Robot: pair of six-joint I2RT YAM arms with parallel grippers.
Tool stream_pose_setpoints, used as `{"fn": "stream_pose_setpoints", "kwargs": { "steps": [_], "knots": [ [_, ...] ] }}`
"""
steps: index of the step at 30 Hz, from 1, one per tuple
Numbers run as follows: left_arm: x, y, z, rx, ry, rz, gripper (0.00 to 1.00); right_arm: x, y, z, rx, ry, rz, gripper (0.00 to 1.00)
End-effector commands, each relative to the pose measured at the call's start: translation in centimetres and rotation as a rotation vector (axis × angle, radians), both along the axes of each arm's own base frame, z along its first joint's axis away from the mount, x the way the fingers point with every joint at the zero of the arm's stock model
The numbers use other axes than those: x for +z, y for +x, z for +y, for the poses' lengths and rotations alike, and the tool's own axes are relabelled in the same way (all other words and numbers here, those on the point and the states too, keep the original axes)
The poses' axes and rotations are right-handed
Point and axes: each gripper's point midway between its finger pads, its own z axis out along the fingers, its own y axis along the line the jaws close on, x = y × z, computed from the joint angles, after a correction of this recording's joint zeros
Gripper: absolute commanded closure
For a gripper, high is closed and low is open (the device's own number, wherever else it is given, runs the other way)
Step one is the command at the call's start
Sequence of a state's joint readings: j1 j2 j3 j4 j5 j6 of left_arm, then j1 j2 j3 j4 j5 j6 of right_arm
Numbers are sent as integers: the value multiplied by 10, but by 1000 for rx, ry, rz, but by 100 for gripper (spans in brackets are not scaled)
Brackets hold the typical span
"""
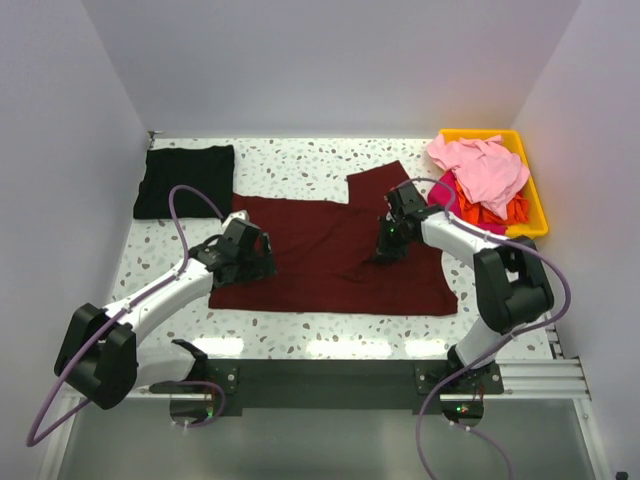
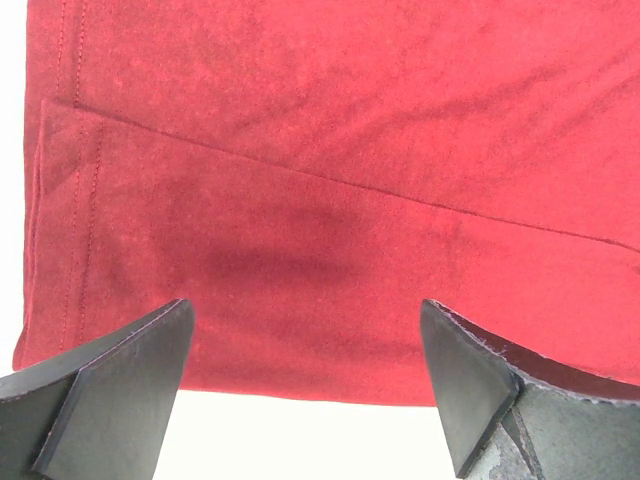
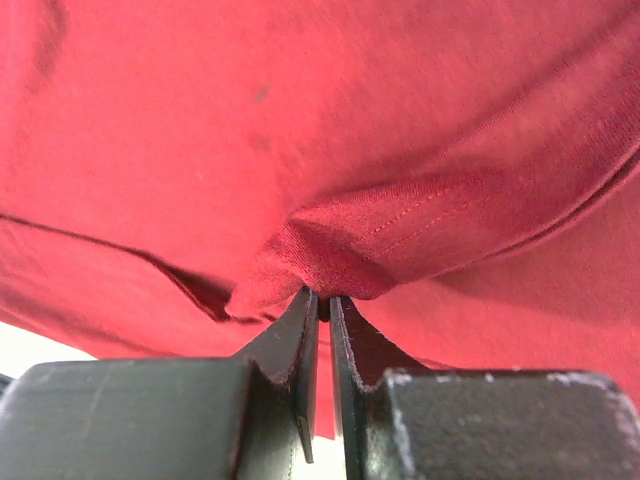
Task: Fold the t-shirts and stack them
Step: Fold the tshirt
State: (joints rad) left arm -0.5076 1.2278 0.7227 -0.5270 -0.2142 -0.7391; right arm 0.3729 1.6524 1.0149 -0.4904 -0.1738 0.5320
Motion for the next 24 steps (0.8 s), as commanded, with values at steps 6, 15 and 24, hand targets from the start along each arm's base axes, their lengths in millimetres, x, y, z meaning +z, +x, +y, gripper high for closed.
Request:
{"fn": "stream_pose_setpoints", "kwargs": {
  "steps": [6, 15, 24],
  "knots": [
    [11, 1, 3, -10, 25, -23, 0, 1, 37, 20, 64, -53, -21, 90],
    [7, -3, 7, -5, 34, -13, 0, 10, 60, 43, 79, -8, -50, 77],
    [5, -2, 5, -3, 23, -15, 0, 46, 68, 58, 81, 87, -140, 44]
  ]
}}
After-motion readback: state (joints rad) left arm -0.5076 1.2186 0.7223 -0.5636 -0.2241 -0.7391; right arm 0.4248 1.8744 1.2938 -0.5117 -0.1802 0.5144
